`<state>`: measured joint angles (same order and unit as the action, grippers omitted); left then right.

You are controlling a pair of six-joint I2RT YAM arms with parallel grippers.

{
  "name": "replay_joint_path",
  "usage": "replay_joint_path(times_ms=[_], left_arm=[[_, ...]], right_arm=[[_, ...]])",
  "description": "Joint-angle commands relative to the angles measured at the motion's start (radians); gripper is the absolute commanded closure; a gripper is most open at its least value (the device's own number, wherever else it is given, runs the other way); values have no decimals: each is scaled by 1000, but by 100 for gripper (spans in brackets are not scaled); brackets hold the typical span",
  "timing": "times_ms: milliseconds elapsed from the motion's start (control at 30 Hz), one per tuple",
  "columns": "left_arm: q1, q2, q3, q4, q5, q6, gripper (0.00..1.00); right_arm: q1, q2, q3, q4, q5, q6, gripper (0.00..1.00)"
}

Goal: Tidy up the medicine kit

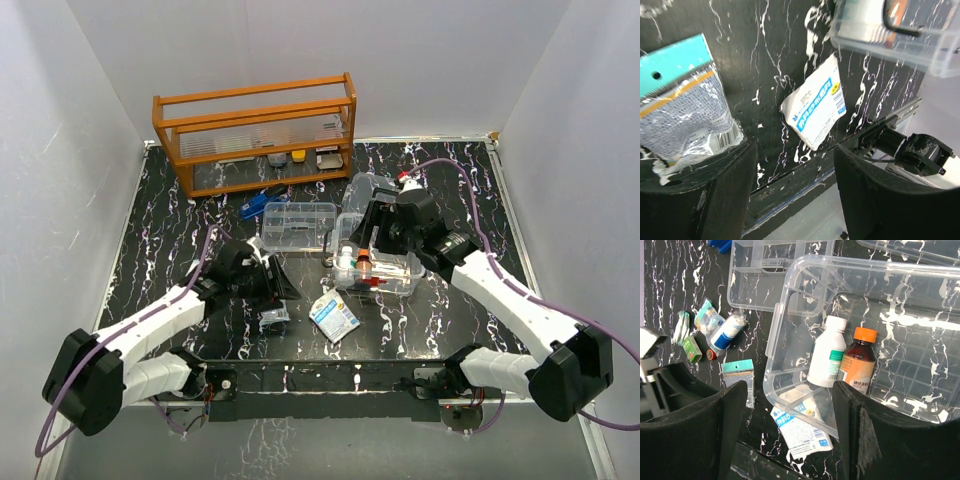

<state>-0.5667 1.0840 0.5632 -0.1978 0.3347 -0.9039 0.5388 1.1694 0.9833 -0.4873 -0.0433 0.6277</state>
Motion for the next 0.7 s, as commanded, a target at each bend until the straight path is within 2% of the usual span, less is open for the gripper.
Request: replay_joint_path(times_ms=[0, 133, 233, 400, 667], left_arm=[[-51, 47, -51, 180, 60, -117, 38], [-108, 140, -46, 261, 80, -139, 39], [-148, 211, -30, 267, 63, -142, 45], [-158, 299, -16, 247, 42, -151, 49], [-158, 405, -26, 394, 48, -178, 58]], right_arm=[[4, -51, -23, 60, -1, 25, 34], [4, -66, -36, 60, 6, 28, 35], [4, -69, -44, 61, 11, 36, 36], [3, -80, -55, 65, 15, 42, 37], [6, -94, -60, 65, 27, 43, 38]])
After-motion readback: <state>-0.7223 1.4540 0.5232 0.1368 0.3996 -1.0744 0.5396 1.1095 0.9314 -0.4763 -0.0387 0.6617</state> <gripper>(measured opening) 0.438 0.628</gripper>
